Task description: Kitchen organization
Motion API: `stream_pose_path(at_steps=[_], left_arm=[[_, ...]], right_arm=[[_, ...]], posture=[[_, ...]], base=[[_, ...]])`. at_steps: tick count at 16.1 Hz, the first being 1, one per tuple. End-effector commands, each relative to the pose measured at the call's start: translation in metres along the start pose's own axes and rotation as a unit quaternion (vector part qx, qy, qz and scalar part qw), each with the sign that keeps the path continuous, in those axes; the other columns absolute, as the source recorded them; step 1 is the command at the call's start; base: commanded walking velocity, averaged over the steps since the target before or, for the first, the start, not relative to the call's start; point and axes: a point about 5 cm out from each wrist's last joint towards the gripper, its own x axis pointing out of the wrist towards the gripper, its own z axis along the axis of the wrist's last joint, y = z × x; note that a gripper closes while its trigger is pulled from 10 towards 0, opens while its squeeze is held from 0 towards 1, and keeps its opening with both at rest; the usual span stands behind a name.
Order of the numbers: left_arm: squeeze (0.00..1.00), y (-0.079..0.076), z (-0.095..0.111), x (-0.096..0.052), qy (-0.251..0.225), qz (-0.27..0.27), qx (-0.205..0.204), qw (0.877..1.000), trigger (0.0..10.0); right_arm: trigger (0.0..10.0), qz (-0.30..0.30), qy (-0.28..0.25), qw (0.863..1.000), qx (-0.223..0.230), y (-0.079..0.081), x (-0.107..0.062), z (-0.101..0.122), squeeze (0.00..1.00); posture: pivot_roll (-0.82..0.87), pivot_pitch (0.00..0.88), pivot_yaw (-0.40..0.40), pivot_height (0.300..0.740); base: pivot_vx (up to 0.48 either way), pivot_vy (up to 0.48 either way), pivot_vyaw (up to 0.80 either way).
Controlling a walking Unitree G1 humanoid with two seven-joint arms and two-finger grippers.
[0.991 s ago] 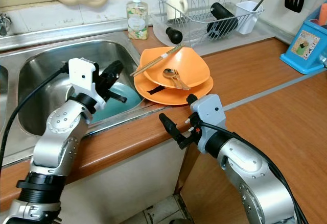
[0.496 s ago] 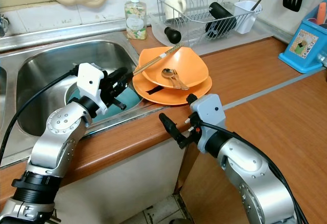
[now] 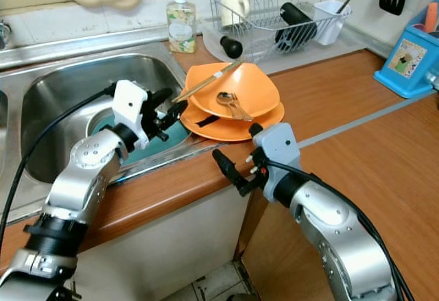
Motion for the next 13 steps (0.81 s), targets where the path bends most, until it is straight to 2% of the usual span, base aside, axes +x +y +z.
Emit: stream_pose_path(at_steps=[1, 3, 8, 9, 10, 11, 12, 13], left_arm=[[0.00, 0.001, 0.004, 0.002, -0.005, -0.008, 0.008, 1.000, 10.0], [0.00, 0.000, 0.002, 0.005, -0.003, -0.013, 0.006, 1.000, 10.0], [0.00, 0.001, 0.000, 0.011, -0.003, -0.017, -0.007, 1.000, 10.0], [0.00, 0.001, 0.000, 0.011, -0.003, -0.018, -0.009, 1.000, 6.9], [0.00, 0.001, 0.000, 0.012, -0.004, -0.018, -0.009, 1.000, 4.5], [0.00, 0.000, 0.000, 0.012, -0.005, -0.019, -0.010, 1.000, 2.7], [0.00, -0.001, -0.001, 0.013, -0.005, -0.024, -0.011, 1.000, 0.0], [0.00, -0.001, -0.001, 0.013, -0.004, -0.025, -0.011, 1.000, 0.0]], right_arm=[[10.0, 0.003, -0.005, 1.000, -0.003, 0.000, 0.001, 0.002, 0.43], [10.0, -0.001, -0.006, 1.000, -0.003, -0.001, 0.002, 0.002, 0.31], [10.0, -0.004, -0.008, 1.000, -0.003, -0.002, 0.002, 0.003, 0.29], [10.0, -0.004, -0.009, 1.000, -0.003, -0.002, 0.002, 0.003, 0.29], [10.0, -0.004, -0.009, 1.000, -0.003, -0.002, 0.002, 0.003, 0.28], [10.0, -0.004, -0.009, 1.000, -0.003, -0.002, 0.003, 0.003, 0.29], [10.0, -0.005, -0.009, 1.000, -0.003, -0.002, 0.003, 0.003, 0.28], [10.0, -0.005, -0.009, 1.000, -0.002, -0.002, 0.003, 0.003, 0.28]], posture=[[-0.15, 0.000, 0.012, 0.740], [-0.15, 0.000, 0.014, 0.740], [-0.16, 0.000, 0.018, 0.740], [-0.16, 0.000, 0.019, 0.740], [-0.16, 0.000, 0.019, 0.740], [-0.16, 0.000, 0.020, 0.740], [-0.16, 0.000, 0.021, 0.740], [-0.16, 0.000, 0.022, 0.740]], base=[[0.000, 0.000, 0.00], [0.000, 0.000, 0.00], [0.000, 0.000, 0.00], [0.000, 0.000, 0.00], [0.000, 0.000, 0.00], [0.000, 0.000, 0.00], [0.000, 0.000, 0.00], [0.000, 0.000, 0.00]])
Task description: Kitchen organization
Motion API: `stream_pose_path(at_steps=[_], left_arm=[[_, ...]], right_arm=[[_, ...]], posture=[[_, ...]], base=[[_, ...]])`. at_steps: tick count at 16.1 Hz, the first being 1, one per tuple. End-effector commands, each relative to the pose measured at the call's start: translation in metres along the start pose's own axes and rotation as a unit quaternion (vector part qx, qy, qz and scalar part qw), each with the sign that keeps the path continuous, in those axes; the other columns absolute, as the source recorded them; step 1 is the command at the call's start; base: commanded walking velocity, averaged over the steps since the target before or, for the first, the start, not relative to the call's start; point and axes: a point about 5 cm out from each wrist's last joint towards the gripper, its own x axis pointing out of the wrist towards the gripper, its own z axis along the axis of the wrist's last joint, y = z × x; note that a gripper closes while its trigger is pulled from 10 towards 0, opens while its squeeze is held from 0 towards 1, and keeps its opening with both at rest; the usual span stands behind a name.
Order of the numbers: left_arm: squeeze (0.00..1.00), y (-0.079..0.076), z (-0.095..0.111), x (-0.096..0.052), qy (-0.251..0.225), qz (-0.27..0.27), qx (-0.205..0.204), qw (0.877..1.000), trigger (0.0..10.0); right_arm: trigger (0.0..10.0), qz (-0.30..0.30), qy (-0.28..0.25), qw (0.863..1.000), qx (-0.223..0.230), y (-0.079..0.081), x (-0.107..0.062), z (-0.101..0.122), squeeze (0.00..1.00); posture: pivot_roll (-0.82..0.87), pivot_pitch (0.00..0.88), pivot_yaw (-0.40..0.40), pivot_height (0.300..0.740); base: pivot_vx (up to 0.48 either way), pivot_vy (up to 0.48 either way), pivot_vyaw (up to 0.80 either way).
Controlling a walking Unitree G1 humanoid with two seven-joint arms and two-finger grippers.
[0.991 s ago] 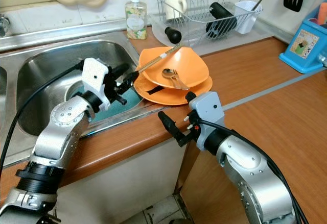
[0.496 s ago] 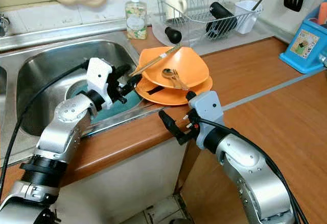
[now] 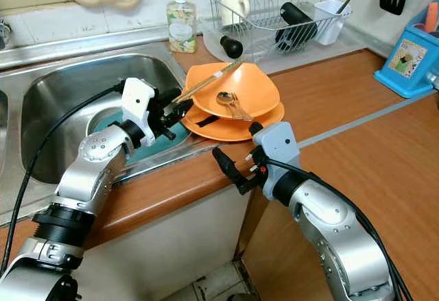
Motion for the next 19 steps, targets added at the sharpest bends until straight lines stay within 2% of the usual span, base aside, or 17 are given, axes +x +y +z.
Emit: stream_pose_path(at_steps=[1, 11, 15, 16, 17, 19], left_arm=[[0.00, 0.001, 0.005, 0.003, -0.010, -0.005, 0.005, 1.000, 0.0], [0.00, 0.007, 0.008, -0.001, -0.020, 0.010, 0.016, 1.000, 0.0], [0.00, 0.027, 0.019, -0.022, -0.057, 0.079, 0.013, 0.995, 0.0], [0.00, 0.035, 0.020, -0.034, -0.060, 0.110, 0.017, 0.992, 0.0], [0.00, 0.045, 0.017, -0.046, -0.049, 0.148, 0.027, 0.987, 0.0], [0.00, 0.056, 0.007, -0.058, -0.016, 0.193, 0.042, 0.980, 0.0]], right_arm=[[10.0, -0.003, -0.007, 1.000, -0.005, -0.002, 0.002, 0.003, 0.28], [10.0, -0.001, -0.009, 1.000, -0.007, -0.001, 0.002, 0.002, 0.25], [10.0, -0.020, -0.005, 1.000, -0.009, -0.005, 0.002, -0.001, 0.23], [10.0, -0.021, -0.005, 1.000, -0.005, -0.006, 0.002, -0.001, 0.18], [10.0, -0.022, -0.004, 1.000, -0.002, -0.006, 0.003, -0.002, 0.00], [10.0, -0.023, -0.007, 1.000, 0.000, -0.004, 0.005, -0.002, 0.00]], posture=[[-0.16, 0.000, 0.022, 0.740], [-0.15, 0.000, 0.020, 0.740], [-0.14, 0.000, 0.020, 0.740], [-0.14, 0.000, 0.019, 0.740], [-0.13, 0.000, 0.014, 0.740], [-0.13, 0.000, 0.013, 0.740]], base=[[0.000, 0.000, 0.00], [0.000, 0.000, 0.00], [0.000, 0.000, 0.00], [0.000, 0.000, 0.00], [0.000, 0.000, 0.00], [0.000, 0.000, 0.00]])
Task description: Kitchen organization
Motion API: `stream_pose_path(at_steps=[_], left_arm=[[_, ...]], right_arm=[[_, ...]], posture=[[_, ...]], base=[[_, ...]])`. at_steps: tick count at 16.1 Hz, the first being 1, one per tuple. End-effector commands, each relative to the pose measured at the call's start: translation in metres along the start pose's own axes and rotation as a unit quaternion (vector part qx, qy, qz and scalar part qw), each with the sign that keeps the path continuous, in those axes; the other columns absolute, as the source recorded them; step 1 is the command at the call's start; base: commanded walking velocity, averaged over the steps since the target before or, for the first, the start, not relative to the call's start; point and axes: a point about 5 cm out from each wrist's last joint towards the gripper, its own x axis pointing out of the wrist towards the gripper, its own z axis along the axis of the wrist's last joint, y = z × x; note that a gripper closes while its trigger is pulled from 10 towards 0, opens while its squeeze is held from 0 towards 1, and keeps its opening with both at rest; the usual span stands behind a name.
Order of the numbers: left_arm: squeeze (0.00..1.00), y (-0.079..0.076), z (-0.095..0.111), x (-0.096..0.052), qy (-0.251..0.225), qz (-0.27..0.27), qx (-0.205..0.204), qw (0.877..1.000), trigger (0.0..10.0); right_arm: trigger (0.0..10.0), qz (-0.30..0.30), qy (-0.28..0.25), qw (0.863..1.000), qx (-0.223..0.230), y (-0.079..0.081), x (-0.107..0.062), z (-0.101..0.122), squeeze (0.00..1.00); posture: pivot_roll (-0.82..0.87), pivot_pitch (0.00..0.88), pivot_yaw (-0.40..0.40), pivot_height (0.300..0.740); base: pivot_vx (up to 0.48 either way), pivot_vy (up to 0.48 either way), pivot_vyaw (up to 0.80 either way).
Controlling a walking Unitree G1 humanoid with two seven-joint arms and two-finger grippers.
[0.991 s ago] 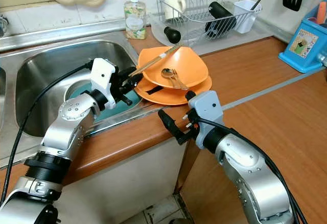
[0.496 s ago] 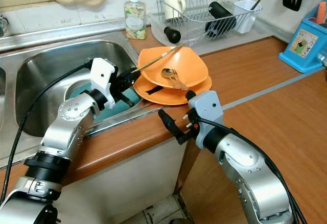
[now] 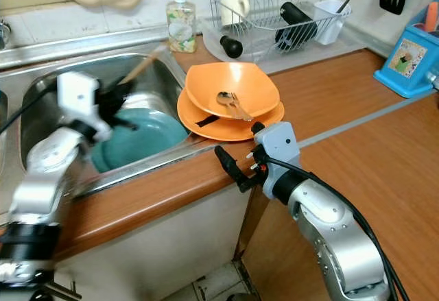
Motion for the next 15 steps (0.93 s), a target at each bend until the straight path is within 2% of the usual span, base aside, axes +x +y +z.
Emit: stream_pose_path(at_steps=[1, 2, 5, 6, 7, 8, 9, 12, 14, 15], left_arm=[[0.00, 0.007, -0.004, -0.004, 0.024, 0.024, 0.019, 0.999, 0.0], [0.00, 0.011, -0.015, -0.011, 0.069, 0.034, 0.053, 0.996, 0.0], [0.00, 0.006, -0.032, -0.019, 0.139, 0.010, 0.091, 0.986, 0.0], [0.00, 0.006, -0.035, -0.020, 0.156, 0.004, 0.100, 0.983, 1.9], [0.00, 0.008, -0.040, -0.022, 0.180, 0.005, 0.118, 0.977, 10.0], [0.18, 0.010, -0.042, -0.023, 0.188, 0.011, 0.119, 0.975, 10.0], [1.00, 0.012, -0.044, -0.024, 0.200, 0.021, 0.114, 0.973, 10.0], [1.00, 0.015, -0.044, -0.023, 0.205, 0.023, 0.110, 0.972, 10.0], [1.00, 0.016, -0.040, -0.022, 0.191, 0.032, 0.094, 0.976, 10.0], [0.00, 0.016, -0.037, -0.021, 0.179, 0.037, 0.088, 0.979, 10.0]], right_arm=[[10.0, -0.001, -0.002, 1.000, -0.008, -0.001, 0.002, 0.003, 0.00], [10.0, 0.011, 0.010, 1.000, -0.017, 0.002, 0.002, 0.000, 0.00], [10.0, 0.020, 0.012, 1.000, -0.008, 0.002, 0.001, -0.001, 0.00], [10.0, 0.020, 0.011, 1.000, -0.002, 0.002, 0.000, -0.001, 0.00], [10.0, 0.018, 0.010, 1.000, 0.002, 0.001, 0.000, -0.001, 0.00], [10.0, 0.017, 0.011, 1.000, 0.004, 0.001, -0.001, -0.001, 0.00], [10.0, 0.016, 0.014, 1.000, 0.005, 0.001, -0.001, -0.002, 0.00], [10.0, 0.016, 0.020, 1.000, 0.009, 0.000, -0.002, -0.003, 0.00], [10.0, 0.012, 0.014, 1.000, 0.007, -0.002, -0.002, -0.002, 0.00], [10.0, 0.011, 0.008, 1.000, 0.009, -0.004, -0.003, 0.000, 0.00]], posture=[[-0.13, 0.000, 0.015, 0.740], [-0.13, 0.000, 0.017, 0.740], [-0.13, 0.000, 0.019, 0.740], [-0.13, 0.000, 0.021, 0.740], [-0.13, 0.000, 0.022, 0.740], [-0.13, 0.000, 0.022, 0.740], [-0.13, 0.000, 0.023, 0.740], [-0.13, 0.000, 0.022, 0.740], [-0.13, 0.000, 0.023, 0.740], [-0.13, 0.000, 0.022, 0.740]], base=[[0.000, 0.000, 0.00], [0.000, 0.000, 0.00], [0.000, 0.000, 0.00], [0.000, 0.000, 0.00], [0.000, 0.000, 0.00], [0.000, 0.000, 0.00], [0.000, 0.000, 0.00], [0.000, 0.000, 0.00], [0.000, 0.000, 0.00], [0.000, 0.000, 0.00]])
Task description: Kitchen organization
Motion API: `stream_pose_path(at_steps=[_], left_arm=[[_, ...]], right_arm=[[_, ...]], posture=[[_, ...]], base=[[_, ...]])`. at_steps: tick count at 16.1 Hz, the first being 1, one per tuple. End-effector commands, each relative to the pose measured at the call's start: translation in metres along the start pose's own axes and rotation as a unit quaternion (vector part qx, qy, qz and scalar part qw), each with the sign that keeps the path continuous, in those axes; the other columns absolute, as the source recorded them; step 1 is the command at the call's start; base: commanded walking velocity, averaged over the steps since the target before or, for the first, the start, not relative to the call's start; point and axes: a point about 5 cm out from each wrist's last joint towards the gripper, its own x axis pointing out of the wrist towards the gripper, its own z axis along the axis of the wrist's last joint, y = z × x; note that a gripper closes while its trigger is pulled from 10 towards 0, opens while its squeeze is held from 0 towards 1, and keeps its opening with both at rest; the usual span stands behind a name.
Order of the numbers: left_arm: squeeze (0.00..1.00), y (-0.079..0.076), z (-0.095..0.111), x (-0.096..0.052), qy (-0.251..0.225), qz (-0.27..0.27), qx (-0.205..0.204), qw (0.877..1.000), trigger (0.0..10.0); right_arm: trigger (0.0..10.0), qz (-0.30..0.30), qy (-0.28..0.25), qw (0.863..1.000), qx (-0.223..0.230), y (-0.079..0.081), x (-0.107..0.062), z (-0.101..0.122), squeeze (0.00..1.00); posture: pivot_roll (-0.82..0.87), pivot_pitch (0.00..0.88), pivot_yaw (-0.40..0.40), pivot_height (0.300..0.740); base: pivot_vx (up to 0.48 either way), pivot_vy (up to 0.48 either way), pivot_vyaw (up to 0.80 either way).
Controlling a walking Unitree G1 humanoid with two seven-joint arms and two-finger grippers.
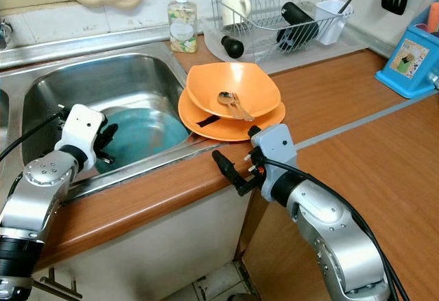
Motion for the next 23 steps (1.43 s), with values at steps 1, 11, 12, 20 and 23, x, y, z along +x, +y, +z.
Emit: stream_pose_path(at_steps=[1, 11, 12, 20, 23], left_arm=[[0.00, 0.006, 0.010, 0.000, -0.030, 0.020, -0.009, 0.999, 10.0], [0.00, -0.045, 0.053, -0.015, -0.202, -0.149, -0.086, 0.964, 10.0], [0.00, -0.051, 0.054, -0.017, -0.205, -0.174, -0.085, 0.959, 10.0], [0.00, -0.070, 0.052, -0.023, -0.201, -0.237, -0.078, 0.947, 10.0], [0.00, -0.072, 0.051, -0.022, -0.203, -0.236, -0.075, 0.947, 10.0]], right_arm=[[10.0, -0.003, -0.013, 1.000, 0.004, -0.006, -0.004, 0.005, 0.00], [10.0, -0.111, -0.115, 0.986, 0.044, -0.063, -0.021, 0.046, 1.00], [10.0, -0.109, -0.099, 0.988, 0.039, -0.063, -0.017, 0.044, 1.00], [10.0, -0.105, -0.037, 0.993, -0.024, -0.056, 0.010, 0.034, 0.00], [10.0, -0.116, -0.039, 0.992, -0.017, -0.059, 0.015, 0.033, 0.00]], posture=[[-0.13, 0.000, 0.021, 0.740], [-0.16, 0.000, 0.035, 0.740], [-0.16, 0.000, 0.037, 0.740], [-0.16, 0.000, 0.017, 0.740], [-0.15, 0.000, 0.014, 0.740]], base=[[0.000, 0.000, 0.00], [0.000, 0.000, 0.00], [0.000, 0.000, 0.00], [0.000, 0.000, 0.00], [0.000, 0.000, 0.00]])
